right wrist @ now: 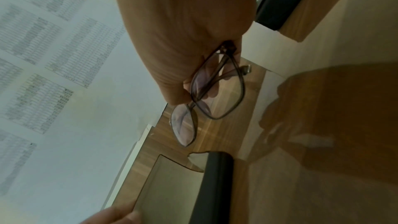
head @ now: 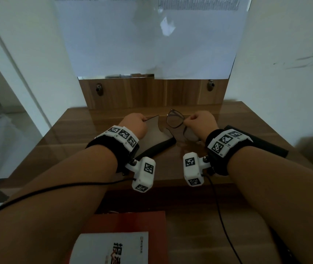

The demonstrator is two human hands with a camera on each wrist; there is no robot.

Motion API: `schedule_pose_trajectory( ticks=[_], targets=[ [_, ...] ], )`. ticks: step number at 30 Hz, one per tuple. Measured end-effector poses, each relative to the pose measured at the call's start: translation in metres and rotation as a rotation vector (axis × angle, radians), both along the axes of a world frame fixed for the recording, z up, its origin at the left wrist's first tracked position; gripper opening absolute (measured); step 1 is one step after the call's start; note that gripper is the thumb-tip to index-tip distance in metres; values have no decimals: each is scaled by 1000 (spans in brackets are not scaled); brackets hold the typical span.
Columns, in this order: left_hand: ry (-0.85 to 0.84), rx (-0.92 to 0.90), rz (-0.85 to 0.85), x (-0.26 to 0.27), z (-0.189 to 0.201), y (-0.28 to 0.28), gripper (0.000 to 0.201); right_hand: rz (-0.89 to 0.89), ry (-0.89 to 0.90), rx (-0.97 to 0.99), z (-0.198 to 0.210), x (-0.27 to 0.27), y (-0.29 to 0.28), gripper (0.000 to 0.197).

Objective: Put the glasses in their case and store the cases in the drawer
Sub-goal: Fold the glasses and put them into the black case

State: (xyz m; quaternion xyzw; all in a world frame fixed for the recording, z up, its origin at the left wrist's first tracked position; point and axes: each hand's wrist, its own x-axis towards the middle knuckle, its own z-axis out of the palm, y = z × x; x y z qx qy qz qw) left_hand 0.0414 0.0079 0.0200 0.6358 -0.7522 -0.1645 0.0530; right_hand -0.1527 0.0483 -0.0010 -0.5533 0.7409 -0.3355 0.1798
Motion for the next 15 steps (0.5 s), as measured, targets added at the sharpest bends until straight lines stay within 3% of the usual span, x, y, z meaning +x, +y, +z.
schedule_pose_trajectory(
  ticks=[8,15],
  targets=[
    [34,-52,35,33,-3,15,38,96,29,-203,3,12,12,15],
    [185,-21,123,52,-9,21,33,234,84,-176,6,26,17,13]
  ],
)
